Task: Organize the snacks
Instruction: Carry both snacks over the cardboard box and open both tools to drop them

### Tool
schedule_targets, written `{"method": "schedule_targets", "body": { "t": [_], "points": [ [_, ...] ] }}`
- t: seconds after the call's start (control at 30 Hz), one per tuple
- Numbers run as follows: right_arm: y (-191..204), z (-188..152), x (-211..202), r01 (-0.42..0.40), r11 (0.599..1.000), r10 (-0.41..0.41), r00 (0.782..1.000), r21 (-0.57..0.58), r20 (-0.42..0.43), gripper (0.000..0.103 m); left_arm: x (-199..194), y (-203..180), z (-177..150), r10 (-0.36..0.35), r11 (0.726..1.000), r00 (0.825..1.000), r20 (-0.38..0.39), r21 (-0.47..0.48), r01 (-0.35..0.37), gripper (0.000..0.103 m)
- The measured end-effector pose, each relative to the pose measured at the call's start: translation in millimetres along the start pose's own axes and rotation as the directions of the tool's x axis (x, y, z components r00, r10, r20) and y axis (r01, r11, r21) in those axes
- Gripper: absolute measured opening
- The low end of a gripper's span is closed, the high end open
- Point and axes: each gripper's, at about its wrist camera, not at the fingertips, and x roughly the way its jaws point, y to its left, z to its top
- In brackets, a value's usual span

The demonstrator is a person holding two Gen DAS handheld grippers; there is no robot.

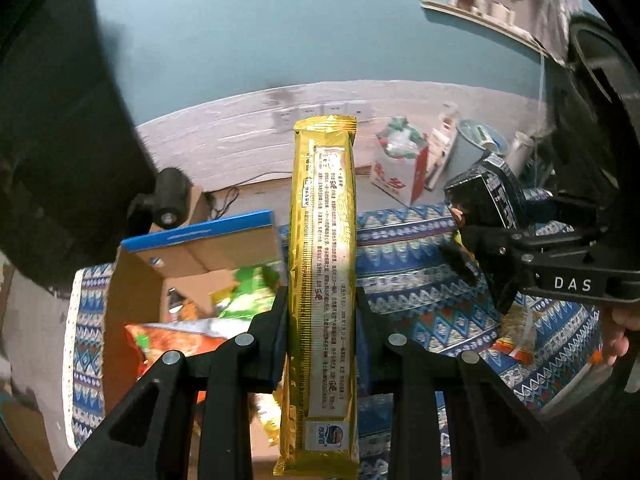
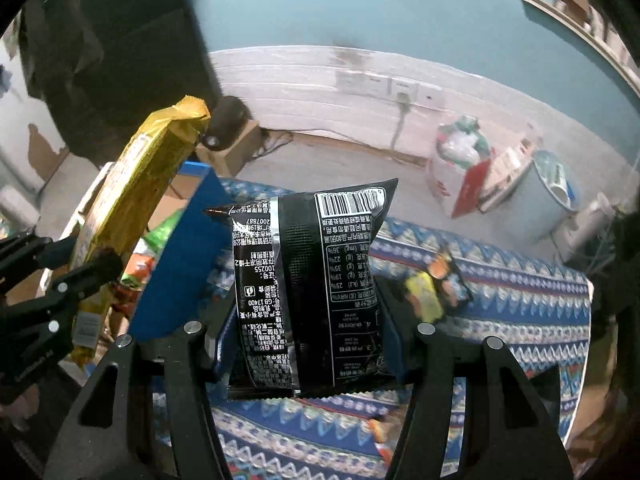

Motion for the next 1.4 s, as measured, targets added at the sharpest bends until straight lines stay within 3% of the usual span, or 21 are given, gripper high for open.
{"method": "schedule_targets", "body": {
  "t": [0.4, 0.87, 1.3, 1.4],
  "points": [
    [70, 38, 25, -0.049, 0.996, 0.049, 0.999, -0.073, -0.009, 0.058, -10, 73, -20, 0.057, 0.992, 0.998, 0.016, -0.117, -0.055, 0.029],
    [142, 60, 58, -0.105, 0.983, 0.101, 0.994, -0.15, -0.036, 0.058, -2, 143, -48, 0.12, 0.965, 0.992, -0.044, -0.231, -0.127, 0.029],
    [170, 69, 91, -0.13, 0.978, 0.116, 0.989, -0.165, -0.093, 0.058, 23, 172, -72, 0.144, 0.946, 0.979, -0.143, -0.27, -0.178, 0.029],
    [172, 70, 95, -0.142, 0.977, 0.127, 0.987, -0.159, -0.103, 0.058, 22, 173, -72, 0.159, 0.944, 0.978, -0.136, -0.269, -0.191, 0.029]
  ]
}}
